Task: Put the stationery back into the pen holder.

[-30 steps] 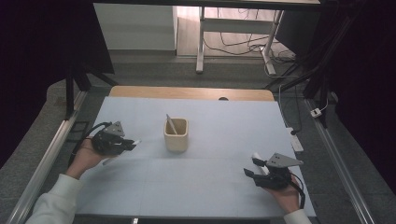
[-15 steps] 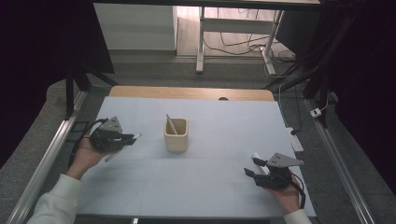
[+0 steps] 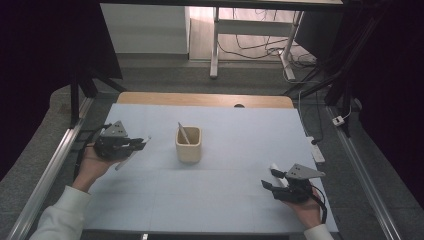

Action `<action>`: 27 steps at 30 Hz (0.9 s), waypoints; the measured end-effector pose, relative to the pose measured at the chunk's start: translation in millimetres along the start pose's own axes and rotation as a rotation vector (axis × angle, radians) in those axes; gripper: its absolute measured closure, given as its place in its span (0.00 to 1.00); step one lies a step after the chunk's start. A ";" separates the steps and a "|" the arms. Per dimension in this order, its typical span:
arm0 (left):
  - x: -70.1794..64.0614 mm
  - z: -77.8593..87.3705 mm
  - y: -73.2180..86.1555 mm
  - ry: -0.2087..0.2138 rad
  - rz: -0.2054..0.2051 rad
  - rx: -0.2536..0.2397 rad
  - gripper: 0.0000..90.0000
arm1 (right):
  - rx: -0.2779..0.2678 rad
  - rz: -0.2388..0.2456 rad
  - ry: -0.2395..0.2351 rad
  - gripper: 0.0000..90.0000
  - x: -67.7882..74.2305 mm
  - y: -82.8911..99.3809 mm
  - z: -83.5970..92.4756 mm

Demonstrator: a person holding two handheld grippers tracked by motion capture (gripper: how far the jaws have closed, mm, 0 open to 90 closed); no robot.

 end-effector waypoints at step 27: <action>-9.5 13.5 -35.0 0.002 0.013 -0.219 0.86 | -0.005 -0.002 0.001 0.46 -0.5 -0.3 0.2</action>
Point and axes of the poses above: each handheld gripper's, and its own axes: z roughly backward along the jaws, y roughly out of its underside, x roughly to its left, the point moved 8 cm from there along -z, roughly forward along the jaws, and after that the axes turned 8 degrees about y, right-handed, at the moved point
